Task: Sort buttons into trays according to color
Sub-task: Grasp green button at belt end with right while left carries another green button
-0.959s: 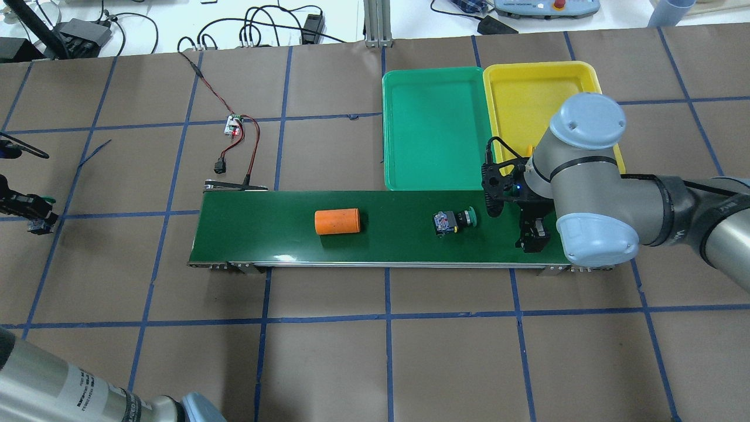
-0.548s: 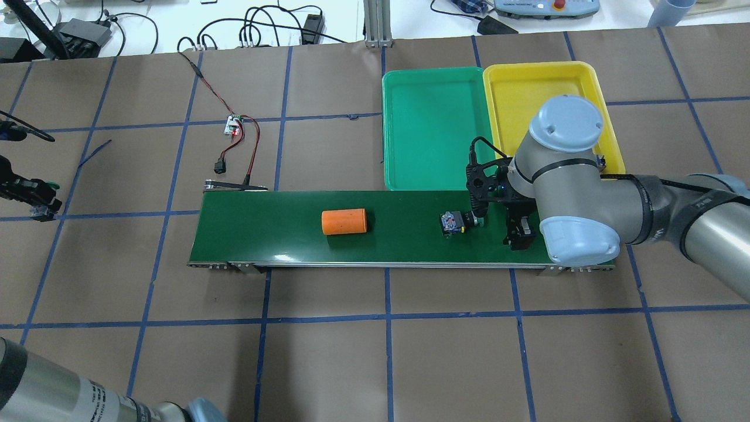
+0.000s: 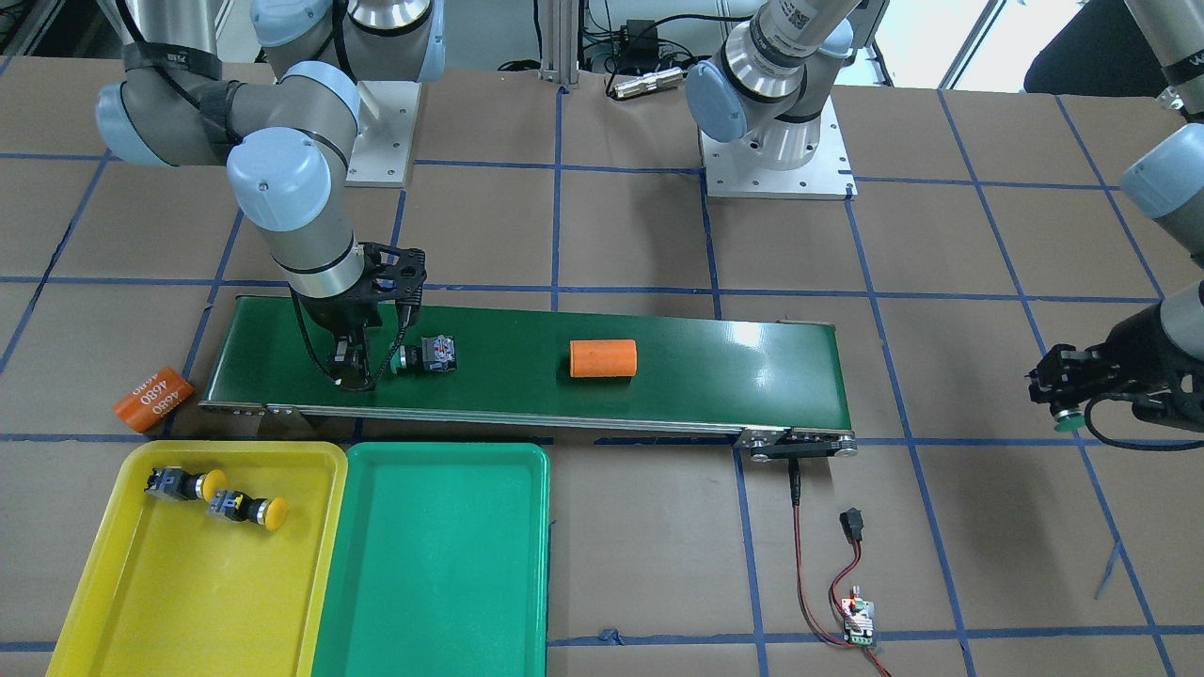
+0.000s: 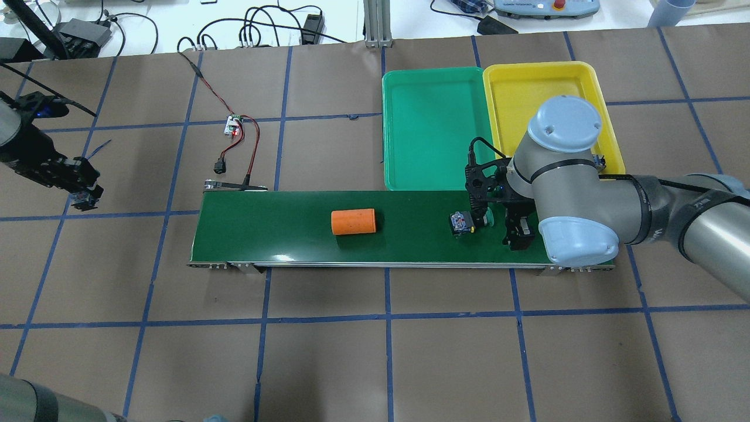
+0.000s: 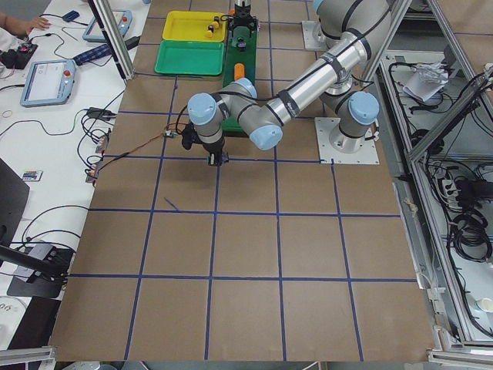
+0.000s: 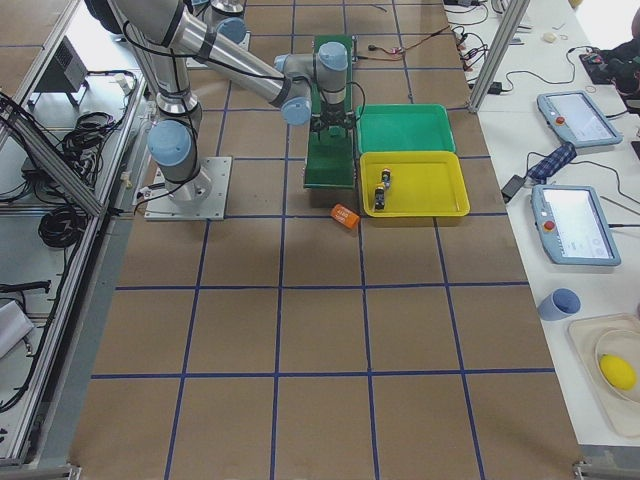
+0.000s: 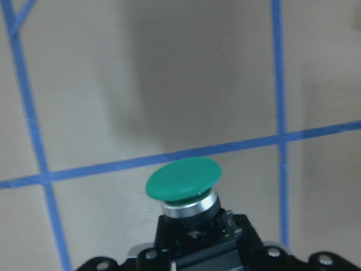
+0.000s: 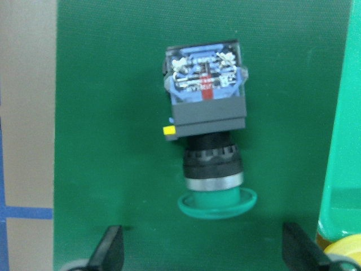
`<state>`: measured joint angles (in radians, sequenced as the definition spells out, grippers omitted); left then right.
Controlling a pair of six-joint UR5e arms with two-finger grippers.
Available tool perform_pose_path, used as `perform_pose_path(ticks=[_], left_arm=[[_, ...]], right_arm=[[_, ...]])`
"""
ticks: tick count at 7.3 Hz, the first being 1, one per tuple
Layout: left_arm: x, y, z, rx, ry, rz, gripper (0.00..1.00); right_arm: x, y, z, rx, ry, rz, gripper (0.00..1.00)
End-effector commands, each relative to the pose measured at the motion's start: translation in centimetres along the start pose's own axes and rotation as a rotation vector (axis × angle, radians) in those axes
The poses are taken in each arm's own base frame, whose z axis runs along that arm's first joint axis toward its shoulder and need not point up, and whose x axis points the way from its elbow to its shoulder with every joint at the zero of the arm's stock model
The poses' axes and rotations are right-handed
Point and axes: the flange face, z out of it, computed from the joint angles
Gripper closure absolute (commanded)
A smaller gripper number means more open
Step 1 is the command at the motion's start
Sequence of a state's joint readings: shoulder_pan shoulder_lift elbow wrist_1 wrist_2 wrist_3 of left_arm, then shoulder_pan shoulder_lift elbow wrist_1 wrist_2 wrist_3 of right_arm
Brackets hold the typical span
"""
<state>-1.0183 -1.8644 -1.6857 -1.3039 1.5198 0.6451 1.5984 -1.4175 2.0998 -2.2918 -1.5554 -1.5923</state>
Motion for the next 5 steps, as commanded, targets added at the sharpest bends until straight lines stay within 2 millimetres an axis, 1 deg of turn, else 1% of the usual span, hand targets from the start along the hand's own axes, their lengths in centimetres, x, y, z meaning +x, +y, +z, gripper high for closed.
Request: perform_pose_path(ticks=[1, 2, 3, 4, 5], left_arm=[[7.9, 0.2, -0.2, -0.013, -0.002, -0.172, 1.00], [12.6, 0.9, 1.0, -0.026, 0.028, -0.251, 1.00], [16.7, 1.6, 2.2, -0.041, 0.020, -0.378, 1.00], [20.6, 1.6, 2.6, -0.044, 0.005, -0.499, 1.00], [24.4, 1.7, 3.0, -0.052, -0.008, -0.580, 1.00]], right_arm=[[0.0, 0.0, 0.1, 0.002, -0.002, 0.000, 0.00], [0.0, 0.0, 0.1, 0.002, -0.002, 0.000, 0.00], [0.1, 0.0, 0.0, 0.002, 0.000, 0.000, 0.00], [0.0, 0.0, 0.2, 0.002, -0.003, 0.000, 0.00], [0.0, 0.0, 0.2, 0.000, -0.003, 0.000, 0.00]])
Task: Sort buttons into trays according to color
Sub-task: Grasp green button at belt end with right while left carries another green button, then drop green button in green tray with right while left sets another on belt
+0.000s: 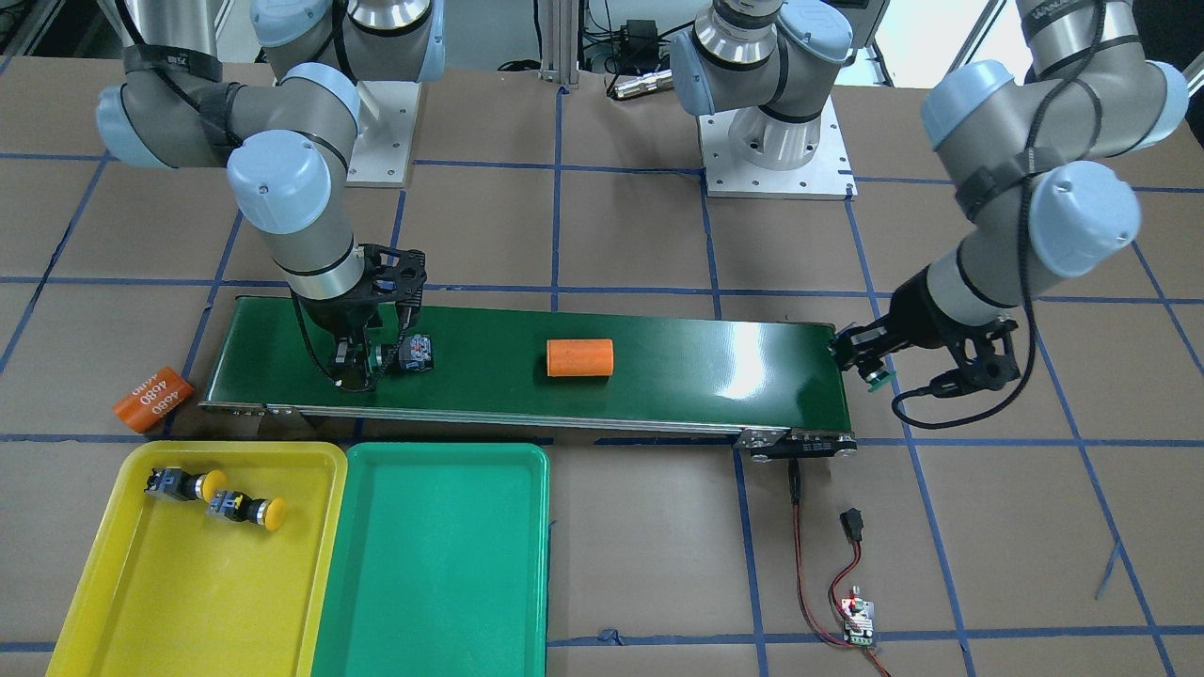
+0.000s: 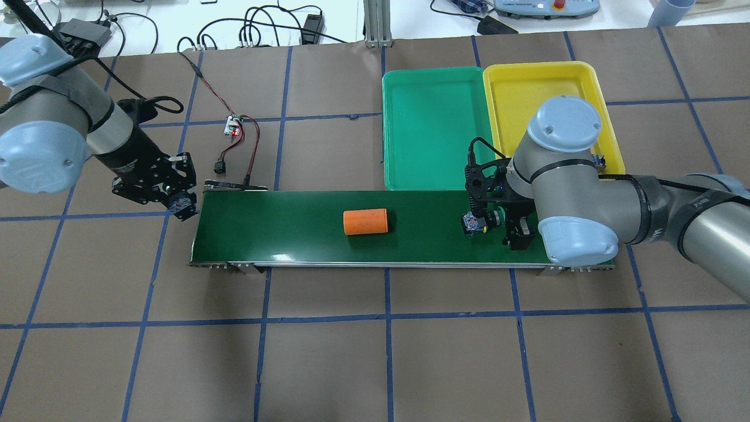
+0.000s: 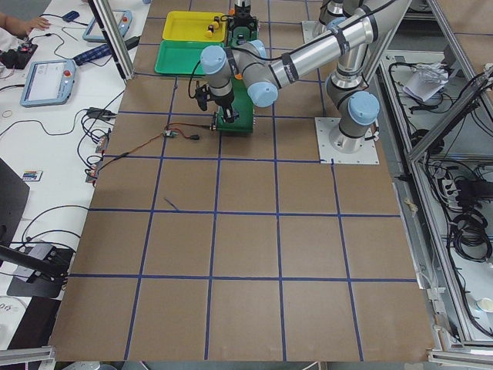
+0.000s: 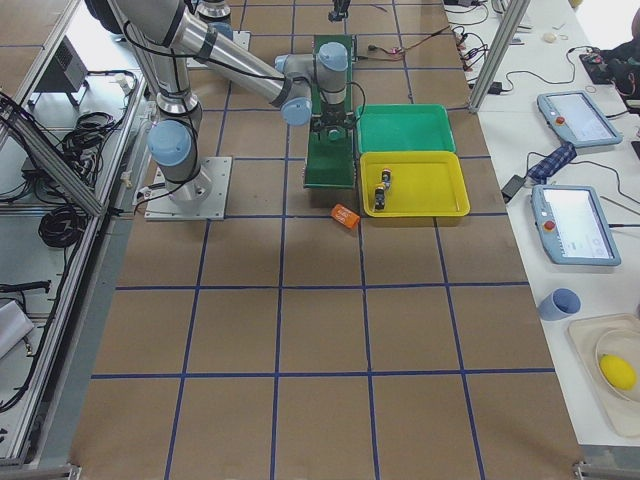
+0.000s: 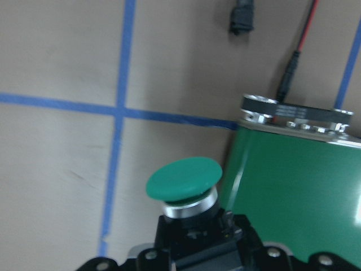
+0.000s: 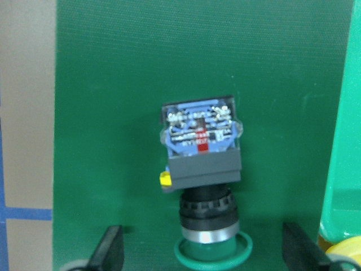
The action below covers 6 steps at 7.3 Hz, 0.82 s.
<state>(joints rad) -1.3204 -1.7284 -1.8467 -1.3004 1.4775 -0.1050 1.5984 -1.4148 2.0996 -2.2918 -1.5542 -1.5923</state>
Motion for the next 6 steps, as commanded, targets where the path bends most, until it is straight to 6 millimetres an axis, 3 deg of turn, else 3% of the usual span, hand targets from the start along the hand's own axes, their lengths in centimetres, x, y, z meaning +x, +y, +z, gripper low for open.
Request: perform_pose_path(ticks=[1, 2, 4, 6], left_arm=[[6.0, 4.0, 2.5, -0.034, -0.027, -0.177, 1.00], [7.1, 4.5, 4.1, -0.056, -0.035, -0.322, 1.00], [10.1, 5.6, 5.9, -0.070, -0.018, -0.341, 1.00], [10.5, 5.1, 6.0, -0.058, -0.014, -0.341, 1.00]], right_arm=[[0.0, 0.0, 0.0, 0.000, -0.001, -0.001, 0.00], [0.0, 0.0, 0.0, -0.001, -0.001, -0.001, 0.00], [0.0, 0.0, 0.0, -0.001, 0.001, -0.002, 0.04], [0.0, 0.1, -0.1, -0.013, 0.002, -0.002, 0.57]])
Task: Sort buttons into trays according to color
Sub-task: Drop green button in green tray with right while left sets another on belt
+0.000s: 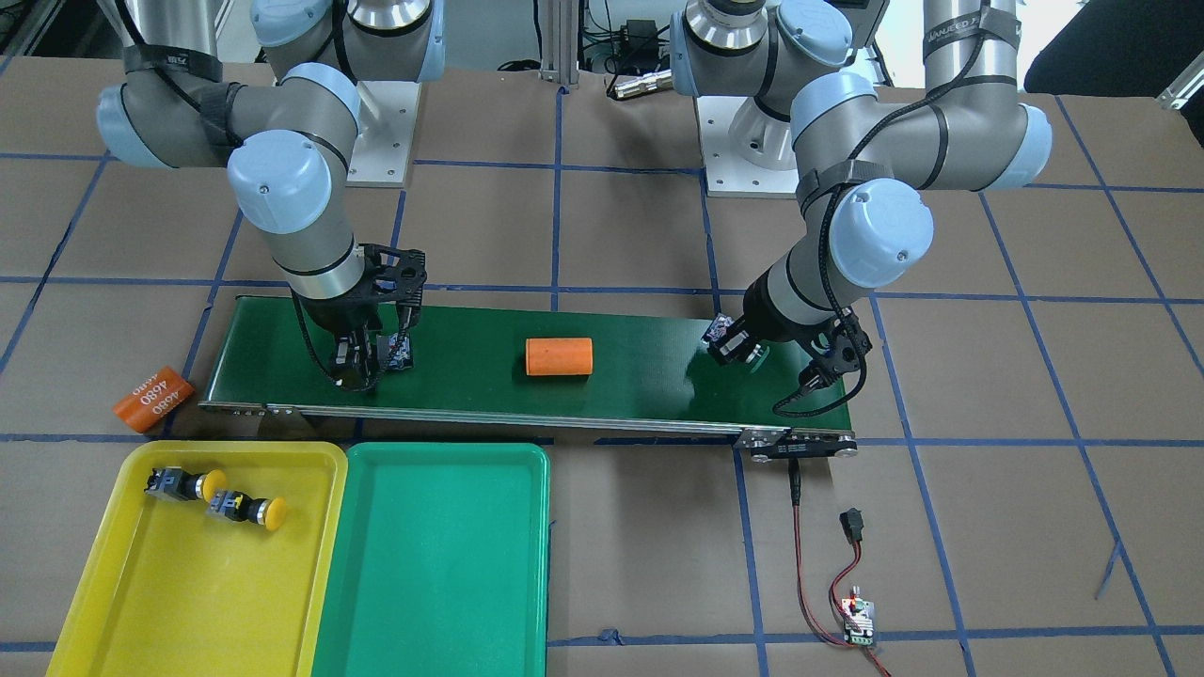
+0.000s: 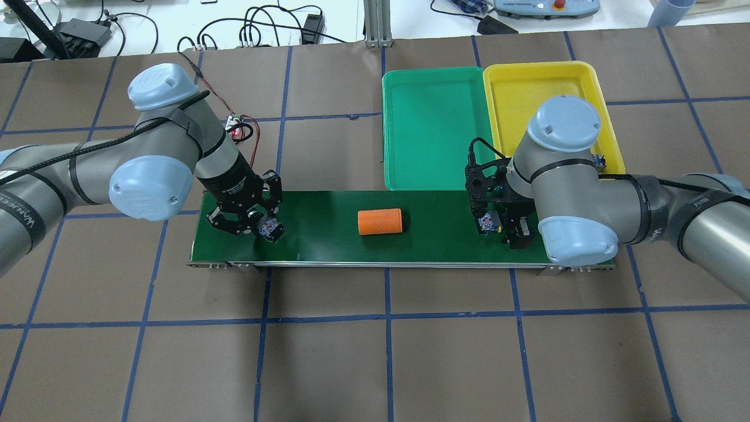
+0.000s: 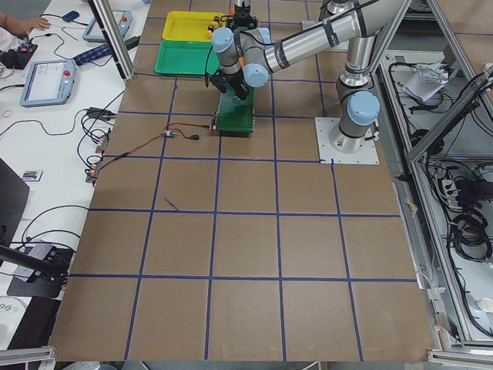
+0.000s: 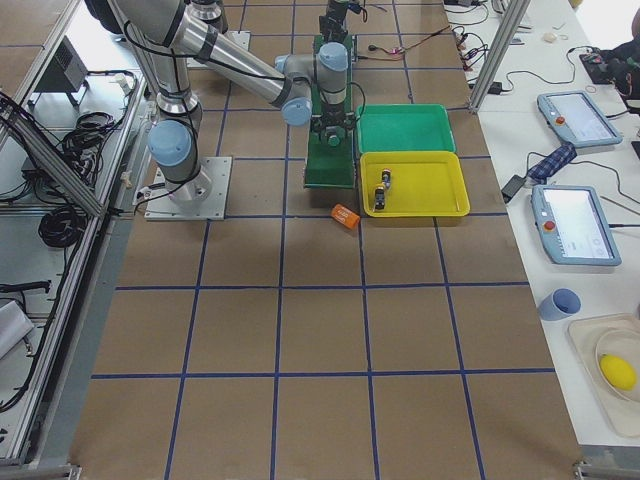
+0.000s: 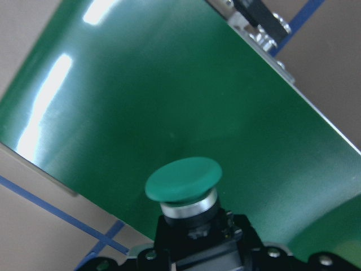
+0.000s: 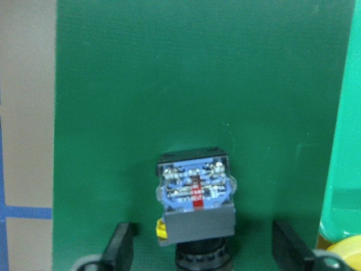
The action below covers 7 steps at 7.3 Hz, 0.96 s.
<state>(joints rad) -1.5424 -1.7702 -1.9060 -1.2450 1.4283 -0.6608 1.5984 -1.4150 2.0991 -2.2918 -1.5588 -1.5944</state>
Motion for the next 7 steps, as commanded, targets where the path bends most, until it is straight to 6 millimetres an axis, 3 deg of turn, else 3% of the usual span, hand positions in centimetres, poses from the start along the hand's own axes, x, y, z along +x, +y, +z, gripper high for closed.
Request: perform_pose_path(ticks=[1, 2, 4, 5, 6, 7], left_arm=[[1.1, -1.0, -0.3, 0.060, 0.054, 0.005, 1.00], [1.4, -1.4, 0.3, 0.061, 0.064, 0.012, 0.80], [1.4, -1.5, 1.1, 0.051, 0.051, 0.054, 0.12], [1.2, -1.4, 0.7, 0.056, 0.055, 0.056, 0.00], [1.1, -0.7, -1.1, 0.075, 0.066, 0.066, 0.00], [1.1, 0.5, -4.4, 0.106, 0.087, 0.114, 0.00]], right_arm=[[-0.1, 0.4, 0.0, -0.045, -0.006, 0.002, 0.89], [-0.2, 0.6, -0.3, -0.056, -0.003, 0.004, 0.97], [0.2, 0.6, -0.7, -0.060, 0.008, 0.002, 0.96], [2.1, 0.6, -2.4, -0.056, 0.049, 0.001, 0.95], [4.9, 0.6, -3.2, -0.054, 0.043, 0.000, 0.95], [8.5, 0.7, -3.1, -0.050, 0.051, -0.002, 0.94]])
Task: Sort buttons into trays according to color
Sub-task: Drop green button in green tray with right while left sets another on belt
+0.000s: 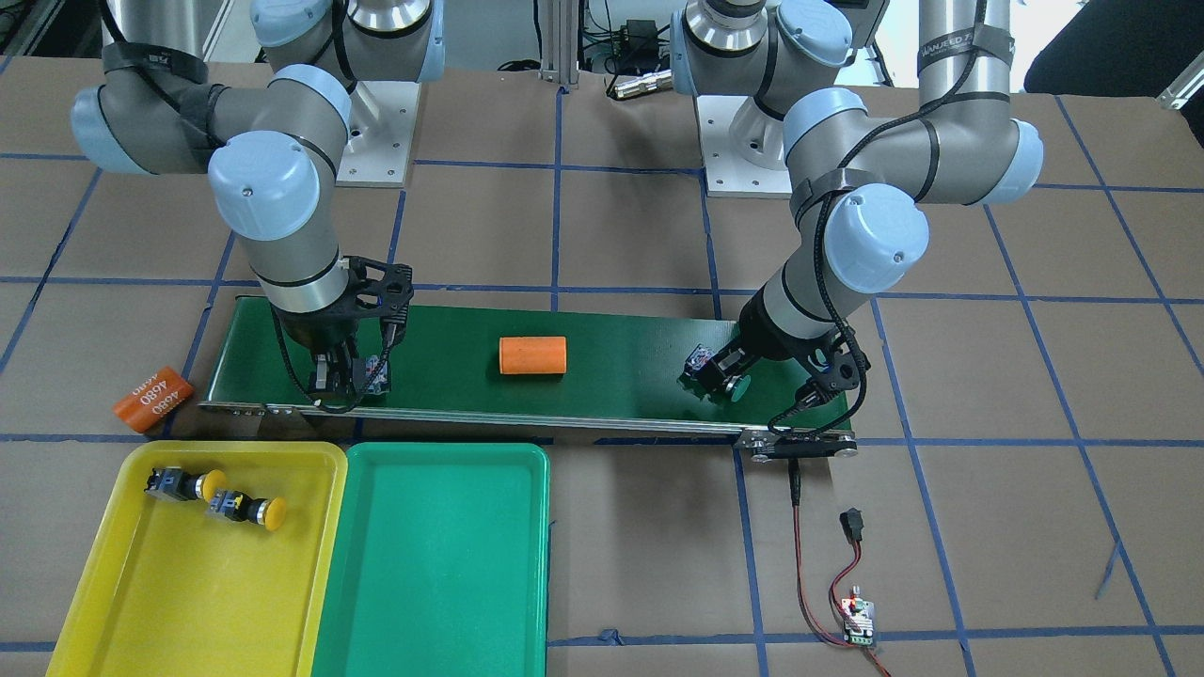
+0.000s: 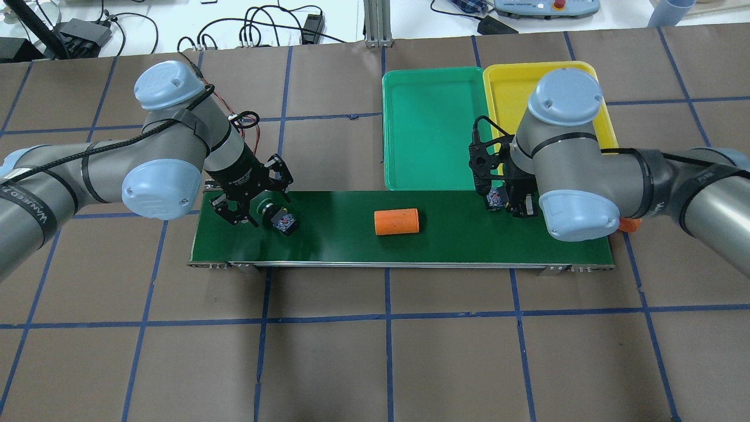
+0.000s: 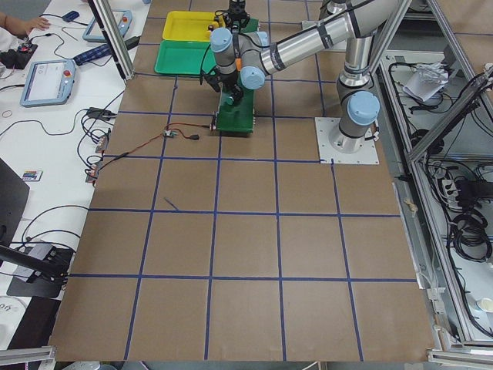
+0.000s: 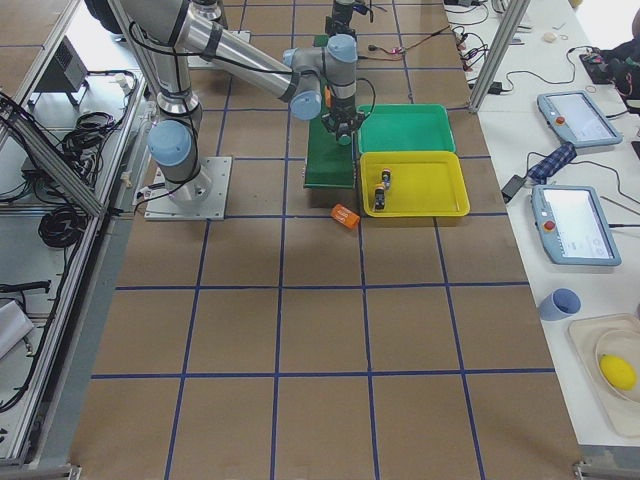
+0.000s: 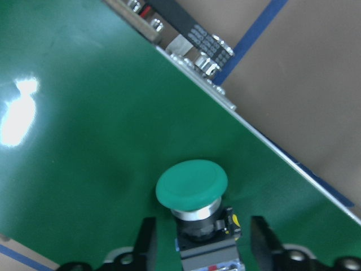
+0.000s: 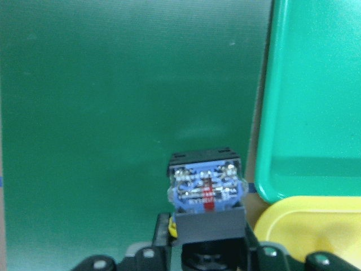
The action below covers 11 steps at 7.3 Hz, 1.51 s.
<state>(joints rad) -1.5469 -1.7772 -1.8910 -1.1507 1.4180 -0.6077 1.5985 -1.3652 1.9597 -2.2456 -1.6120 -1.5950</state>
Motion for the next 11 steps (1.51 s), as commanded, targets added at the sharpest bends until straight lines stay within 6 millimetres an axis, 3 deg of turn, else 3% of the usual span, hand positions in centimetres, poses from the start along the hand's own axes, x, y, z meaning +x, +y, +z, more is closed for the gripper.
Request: perform_pose_path(ticks=[1, 2, 3, 4, 5, 6, 8, 11], left_arm=[[0.7, 1.1, -7.6, 0.056, 0.034, 0.165, 0.00], [0.7, 2.3, -12.3, 0.051, 0.018, 0.289, 0.00], [0.0, 3.7, -15.8, 0.028, -0.009, 0.451, 0.00], [-1.1, 4.7, -17.9, 0.033, -0.084, 0.583, 0.00], [-1.9, 5.7, -19.5, 0.067, -0.118, 0.607, 0.00], [-1.3, 5.5, -19.3, 0.065, -0.123, 0.614, 0.00], [0.4, 4.3, -21.4, 0.075, -0.115, 0.640, 0.00], [0.8, 4.0, -21.1, 0.069, -0.114, 0.669, 0.00]], right_arm=[[7.1, 0.0, 0.8, 0.012, 0.014, 0.000, 0.95], [8.3, -0.5, 1.5, 0.023, 0.014, -0.010, 0.92], [8.6, -2.5, 1.4, 0.102, 0.028, -0.031, 0.82], [8.9, -2.3, 2.4, 0.095, 0.015, -0.040, 0.72], [9.0, -2.0, 2.5, 0.093, 0.015, -0.036, 0.20], [9.0, -2.0, 2.4, 0.092, 0.013, -0.034, 0.00], [8.6, -1.4, 2.2, 0.084, 0.002, -0.028, 0.00], [5.8, -0.2, -0.4, 0.064, -0.042, -0.009, 0.00]])
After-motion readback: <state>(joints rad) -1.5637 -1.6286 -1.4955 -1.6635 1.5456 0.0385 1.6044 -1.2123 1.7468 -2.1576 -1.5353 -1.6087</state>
